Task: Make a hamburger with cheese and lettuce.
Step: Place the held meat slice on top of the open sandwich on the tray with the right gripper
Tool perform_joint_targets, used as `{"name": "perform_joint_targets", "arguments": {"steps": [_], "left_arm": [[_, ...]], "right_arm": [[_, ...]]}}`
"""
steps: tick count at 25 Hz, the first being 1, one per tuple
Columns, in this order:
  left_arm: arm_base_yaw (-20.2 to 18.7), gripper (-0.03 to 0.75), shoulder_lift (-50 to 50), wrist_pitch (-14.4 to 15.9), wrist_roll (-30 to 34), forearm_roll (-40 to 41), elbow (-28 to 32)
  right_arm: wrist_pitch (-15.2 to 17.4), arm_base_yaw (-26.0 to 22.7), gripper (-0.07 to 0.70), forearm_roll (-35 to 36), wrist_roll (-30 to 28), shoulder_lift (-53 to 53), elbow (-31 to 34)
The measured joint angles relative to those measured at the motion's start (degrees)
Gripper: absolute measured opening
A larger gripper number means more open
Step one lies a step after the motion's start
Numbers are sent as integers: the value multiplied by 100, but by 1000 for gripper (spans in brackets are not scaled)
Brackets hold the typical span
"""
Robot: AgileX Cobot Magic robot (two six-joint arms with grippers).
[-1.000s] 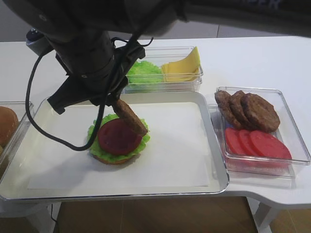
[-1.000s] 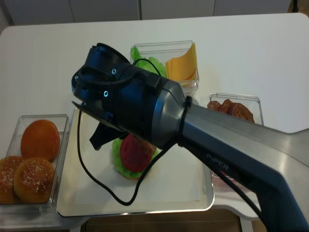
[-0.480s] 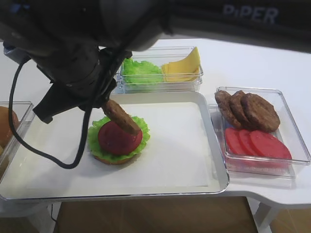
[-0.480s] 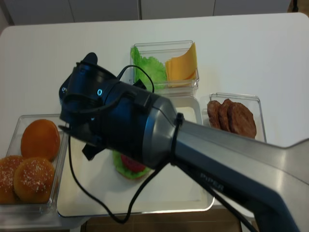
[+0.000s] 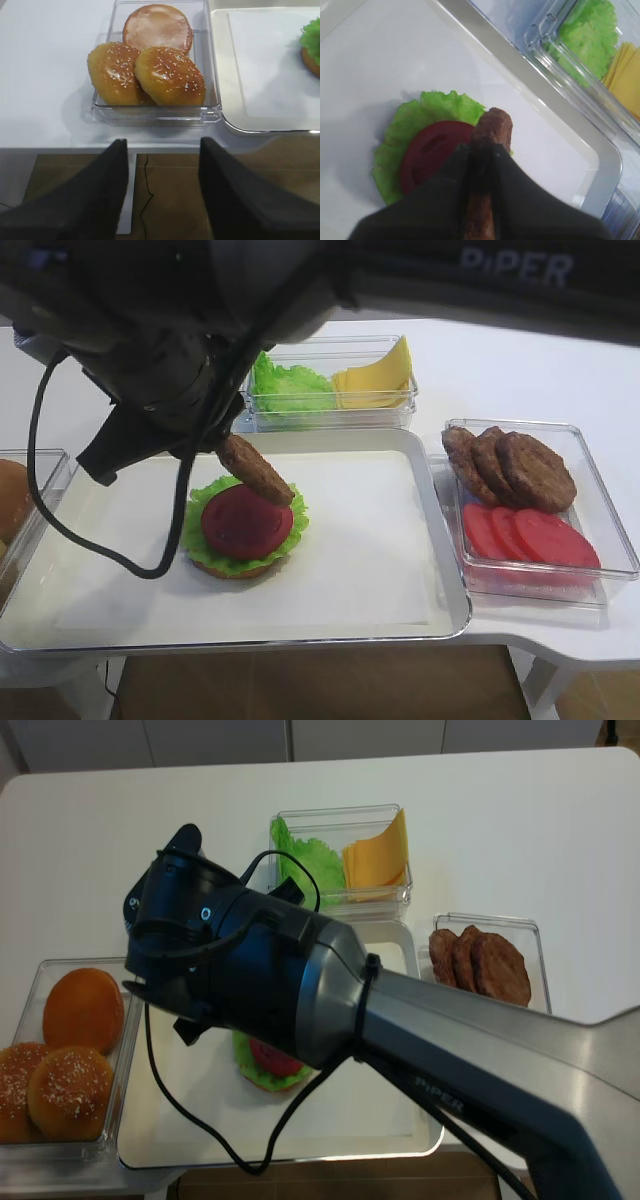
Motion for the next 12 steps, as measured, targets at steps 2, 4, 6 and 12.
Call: {"name": "perform_joint_targets", "arguments": {"steps": [2,4,6,12], "left_arm": [[0,344,0,0,0,0,0],[0,344,0,0,0,0,0],[0,344,0,0,0,0,0],[0,344,0,0,0,0,0]], "right_arm": [[0,0,82,0,0,10,0],[0,0,82,0,0,13,0],[0,0,82,14,-68,38,0],[-8,0,82,117,-132,120,0]]}}
